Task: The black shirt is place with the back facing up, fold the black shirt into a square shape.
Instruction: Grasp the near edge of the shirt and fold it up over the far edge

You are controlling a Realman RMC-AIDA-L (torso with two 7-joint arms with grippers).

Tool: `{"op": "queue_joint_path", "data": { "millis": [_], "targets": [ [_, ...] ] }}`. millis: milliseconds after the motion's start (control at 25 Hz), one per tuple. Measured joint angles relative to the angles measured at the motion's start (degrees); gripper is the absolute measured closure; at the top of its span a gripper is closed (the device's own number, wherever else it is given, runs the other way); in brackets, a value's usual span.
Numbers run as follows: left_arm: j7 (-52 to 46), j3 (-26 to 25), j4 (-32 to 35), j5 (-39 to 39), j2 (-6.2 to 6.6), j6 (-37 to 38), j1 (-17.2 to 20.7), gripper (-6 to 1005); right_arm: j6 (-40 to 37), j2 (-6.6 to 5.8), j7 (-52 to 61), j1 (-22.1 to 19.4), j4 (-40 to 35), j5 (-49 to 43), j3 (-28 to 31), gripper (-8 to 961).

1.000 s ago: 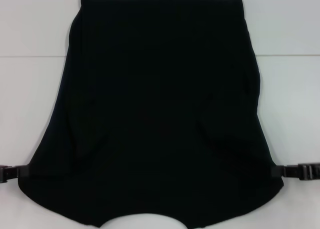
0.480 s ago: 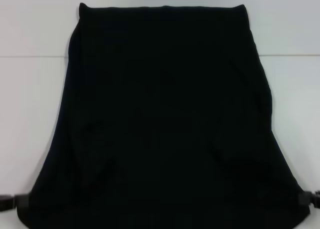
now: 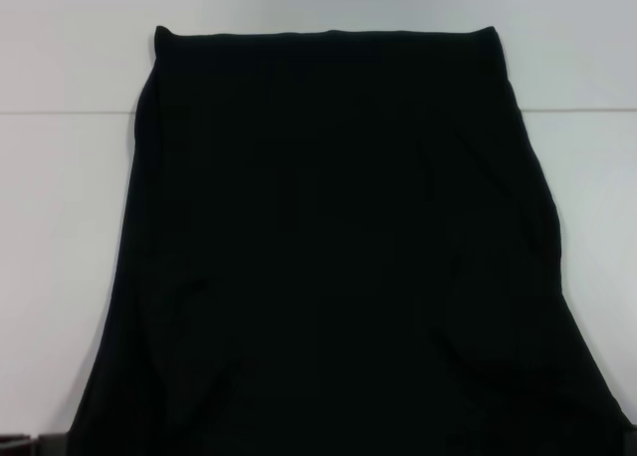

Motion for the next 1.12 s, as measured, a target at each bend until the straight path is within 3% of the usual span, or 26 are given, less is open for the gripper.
{"op": "queue_joint_path", "data": {
  "millis": [240, 440, 680, 920, 1120],
  "targets": [
    [-0.21, -0.91, -2.0, -1.85, 1.11, -1.45, -4.34, 972, 0.07, 0.19, -0.34, 2.35, 0.0, 1.42, 2.4, 889],
    [-2.59, -1.41, -7.57, -6.41, 4.18, -7.7, -11.44, 972, 2.09, 0.91, -0.22, 7.18, -0.02, 4.24, 7.16, 888],
    [-3.1, -1.2, -16.15, -8.96, 7.61, -21.14, -20.21, 973, 9.61, 1.83, 0.26, 13.37, -0.05, 7.89, 8.58, 886],
    [-2.59, 1.2, -21.15, -12.01, 8.09, -37.47, -26.06, 973, 20.51, 1.63, 3.42, 19.06, 0.57, 8.75, 8.09, 884],
    [-1.93, 5.67, -23.57, -12.64, 7.35, -49.55, -29.06, 973, 29.71, 1.98, 4.54, 23.28, 1.73, 8.75, 7.72, 882]
  ]
}}
